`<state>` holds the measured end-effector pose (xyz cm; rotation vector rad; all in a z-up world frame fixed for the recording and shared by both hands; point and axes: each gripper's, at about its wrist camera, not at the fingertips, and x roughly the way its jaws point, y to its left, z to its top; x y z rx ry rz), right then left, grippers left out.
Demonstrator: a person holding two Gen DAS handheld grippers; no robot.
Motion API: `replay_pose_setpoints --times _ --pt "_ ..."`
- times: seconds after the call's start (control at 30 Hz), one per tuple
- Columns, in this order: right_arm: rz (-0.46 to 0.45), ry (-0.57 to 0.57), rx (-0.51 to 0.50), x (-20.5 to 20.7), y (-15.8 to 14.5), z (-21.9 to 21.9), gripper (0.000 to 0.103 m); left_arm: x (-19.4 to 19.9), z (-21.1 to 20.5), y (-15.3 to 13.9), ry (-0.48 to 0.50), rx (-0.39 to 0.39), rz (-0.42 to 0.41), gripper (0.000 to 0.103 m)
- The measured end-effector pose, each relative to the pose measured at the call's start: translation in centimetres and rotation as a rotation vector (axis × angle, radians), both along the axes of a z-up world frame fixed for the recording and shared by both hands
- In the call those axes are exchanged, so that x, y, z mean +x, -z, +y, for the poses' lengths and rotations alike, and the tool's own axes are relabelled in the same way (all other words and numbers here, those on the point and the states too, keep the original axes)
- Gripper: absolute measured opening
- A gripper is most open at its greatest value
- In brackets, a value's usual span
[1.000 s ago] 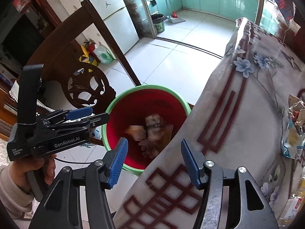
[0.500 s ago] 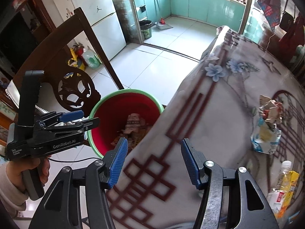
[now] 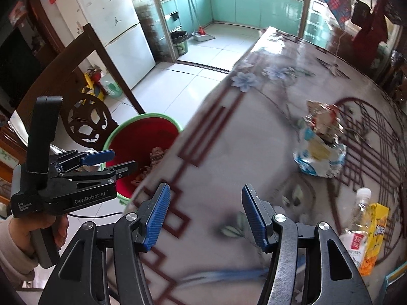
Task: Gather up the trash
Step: 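Move both open tools back over the trash on the table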
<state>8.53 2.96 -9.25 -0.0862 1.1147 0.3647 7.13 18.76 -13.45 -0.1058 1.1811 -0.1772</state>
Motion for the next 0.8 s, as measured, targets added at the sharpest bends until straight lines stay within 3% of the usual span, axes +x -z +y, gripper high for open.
replay_pose_setpoints --times 0.43,0.8 --pt "0.043 0.111 0.012 -2.9 1.4 -10.2 0.058 -1.9 -7.0 -0.4 0.037 0.011 0.005 0.059" --pt "0.074 0.397 -0.021 -5.6 3.1 -24.7 0.058 -2.8 -12.5 -0.7 0.066 0.010 0.008 0.067"
